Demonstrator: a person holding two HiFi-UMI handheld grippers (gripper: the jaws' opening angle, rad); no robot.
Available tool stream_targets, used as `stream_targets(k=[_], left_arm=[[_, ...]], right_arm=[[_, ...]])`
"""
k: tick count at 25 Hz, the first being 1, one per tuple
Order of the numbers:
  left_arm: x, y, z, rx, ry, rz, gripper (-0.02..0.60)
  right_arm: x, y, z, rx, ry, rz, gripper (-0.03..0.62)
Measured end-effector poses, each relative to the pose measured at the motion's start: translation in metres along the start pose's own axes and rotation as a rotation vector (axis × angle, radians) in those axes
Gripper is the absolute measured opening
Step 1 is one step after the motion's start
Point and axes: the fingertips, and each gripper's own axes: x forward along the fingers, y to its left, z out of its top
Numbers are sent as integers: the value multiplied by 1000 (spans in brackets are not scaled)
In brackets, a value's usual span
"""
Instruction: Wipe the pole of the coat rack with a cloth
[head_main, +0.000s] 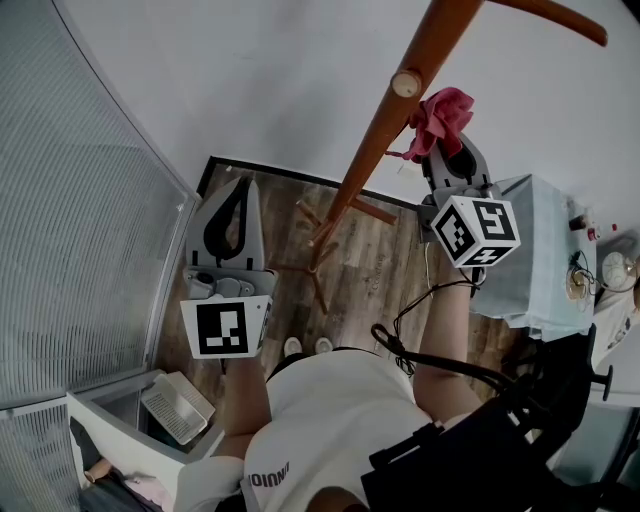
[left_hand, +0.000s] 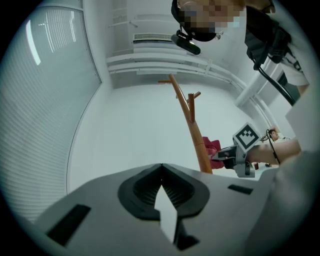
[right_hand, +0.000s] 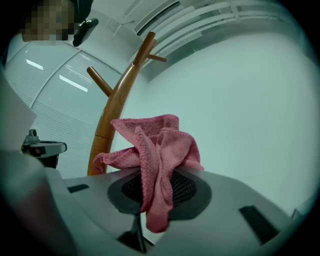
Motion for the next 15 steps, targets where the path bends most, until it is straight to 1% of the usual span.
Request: stream_targets(k=[4,15], left_arm=[[1,-1,0,-7,-2,-10,12],[-1,-15,2,-13,0,-58,14]], right_arm=[[-6,-7,3,-11,-4,-44,94],[-37,4,18,-13,-49,-68,94]])
